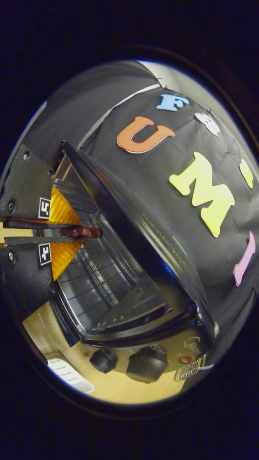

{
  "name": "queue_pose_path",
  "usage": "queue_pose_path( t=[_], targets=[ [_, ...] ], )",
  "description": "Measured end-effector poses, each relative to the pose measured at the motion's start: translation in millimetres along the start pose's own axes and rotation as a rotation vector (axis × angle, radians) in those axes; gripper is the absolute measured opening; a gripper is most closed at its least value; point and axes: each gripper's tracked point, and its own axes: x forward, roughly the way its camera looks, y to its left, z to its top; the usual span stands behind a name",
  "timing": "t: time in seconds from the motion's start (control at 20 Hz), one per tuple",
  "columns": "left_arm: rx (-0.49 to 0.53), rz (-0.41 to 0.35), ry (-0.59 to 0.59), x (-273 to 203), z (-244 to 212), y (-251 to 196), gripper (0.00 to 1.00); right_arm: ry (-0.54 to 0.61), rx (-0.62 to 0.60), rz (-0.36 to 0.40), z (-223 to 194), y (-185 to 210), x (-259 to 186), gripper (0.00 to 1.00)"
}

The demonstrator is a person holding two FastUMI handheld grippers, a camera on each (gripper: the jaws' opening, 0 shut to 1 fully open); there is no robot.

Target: Open the electric oven with the left hand, put the food in, and close the electric oven.

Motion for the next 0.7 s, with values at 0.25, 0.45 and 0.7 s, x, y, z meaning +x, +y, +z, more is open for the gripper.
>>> queue_pose_path(
  t=[0.25,0.45,0.7],
  targets=[
    [0.003,-0.010,0.008,5,-4,-5,0.94,-0.034,-0.168,-0.116,9,-18,-2,0.24],
    [-0.010,-0.015,0.021,3,-8,-6,0.94,-0.075,-0.290,-0.143,22,-21,-9,0.35],
    [-0.003,-0.031,0.023,-6,-6,-13,0.94,-0.064,-0.351,-0.137,7,-12,-71,0.52]
  ],
)
